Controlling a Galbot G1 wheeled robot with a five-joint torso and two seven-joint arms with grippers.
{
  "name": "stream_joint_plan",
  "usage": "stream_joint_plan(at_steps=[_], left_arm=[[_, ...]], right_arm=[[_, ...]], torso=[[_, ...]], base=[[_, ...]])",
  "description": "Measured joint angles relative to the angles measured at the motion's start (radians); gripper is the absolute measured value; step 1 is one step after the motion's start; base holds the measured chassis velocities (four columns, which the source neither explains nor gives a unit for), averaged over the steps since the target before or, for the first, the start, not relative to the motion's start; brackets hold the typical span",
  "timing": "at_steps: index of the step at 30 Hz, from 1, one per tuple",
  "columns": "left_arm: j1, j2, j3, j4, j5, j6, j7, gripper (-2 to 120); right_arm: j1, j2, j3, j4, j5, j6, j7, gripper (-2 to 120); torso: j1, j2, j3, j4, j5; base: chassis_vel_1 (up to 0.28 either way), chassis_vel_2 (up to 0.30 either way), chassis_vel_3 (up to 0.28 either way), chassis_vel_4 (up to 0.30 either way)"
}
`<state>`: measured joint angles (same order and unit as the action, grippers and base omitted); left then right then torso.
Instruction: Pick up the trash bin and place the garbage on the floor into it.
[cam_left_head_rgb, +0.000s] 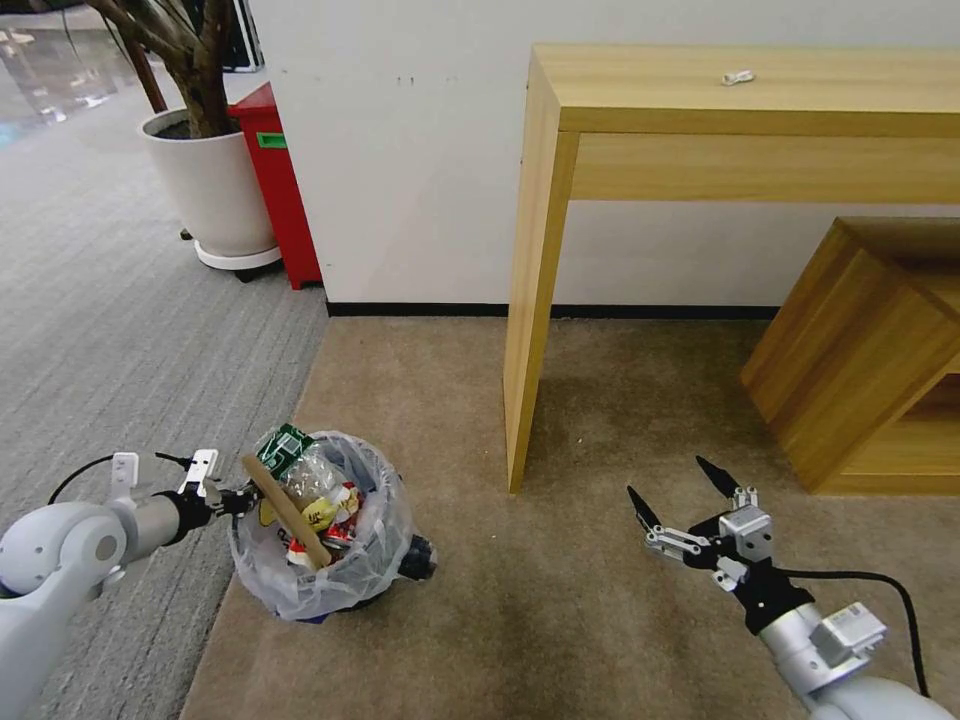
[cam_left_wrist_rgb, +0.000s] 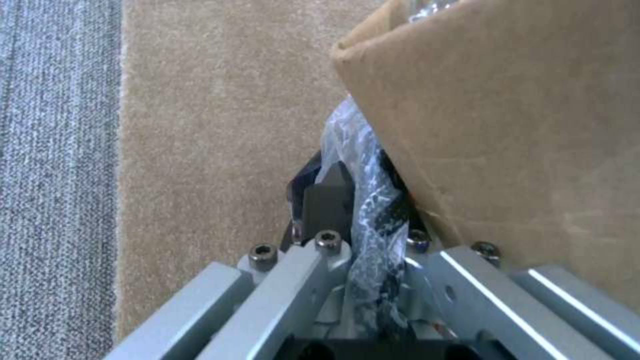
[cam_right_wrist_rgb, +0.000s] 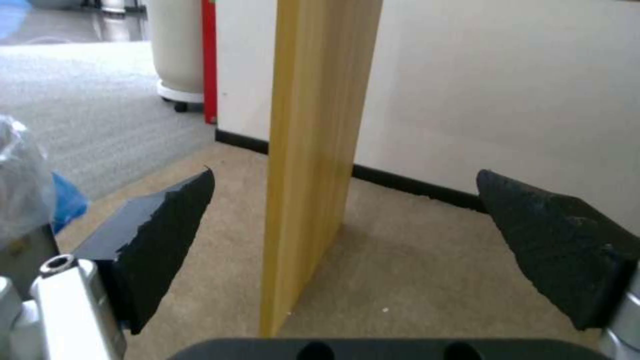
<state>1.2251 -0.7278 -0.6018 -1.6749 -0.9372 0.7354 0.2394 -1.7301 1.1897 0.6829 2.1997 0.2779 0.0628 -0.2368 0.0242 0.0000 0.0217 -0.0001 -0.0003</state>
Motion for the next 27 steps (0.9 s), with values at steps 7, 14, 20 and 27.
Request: stream_joint_plan(at_steps=[7,14,20,27], left_arm=[[-0.021,-0.01,0.012,0.042,0.031,0.0,0.026,0],[-0.002,-0.012,-0.001,0.055,0.04,0.0,0.054,0],[0.012,-0.019,-0.005,0.06,0.047,0.0,0.068,0],[0.016,-0.034,0.0,0.064,0.061,0.0,0.072,0]], right_arm=[[0.069,-0.005,-0.064,-0.011,-0.002,-0.034,0.028,100],[0.106,-0.02,-0.106,-0.008,0.004,-0.064,0.051,100],[0.109,-0.017,-0.12,0.001,0.005,-0.075,0.057,100],[0.102,-0.009,-0.12,0.012,0.007,-0.083,0.059,100]], torso=[[0.0,0.0,0.0,0.0,-0.0001],[0.0,0.0,0.0,0.0002,-0.0001],[0.0,0.0,0.0,0.0001,-0.0001],[0.0,0.0,0.0,-0.0001,-0.0002]], base=[[0.0,0.0,0.0,0.0],[0.0,0.0,0.0,0.0],[0.0,0.0,0.0,0.0],[0.0,0.0,0.0,0.0]])
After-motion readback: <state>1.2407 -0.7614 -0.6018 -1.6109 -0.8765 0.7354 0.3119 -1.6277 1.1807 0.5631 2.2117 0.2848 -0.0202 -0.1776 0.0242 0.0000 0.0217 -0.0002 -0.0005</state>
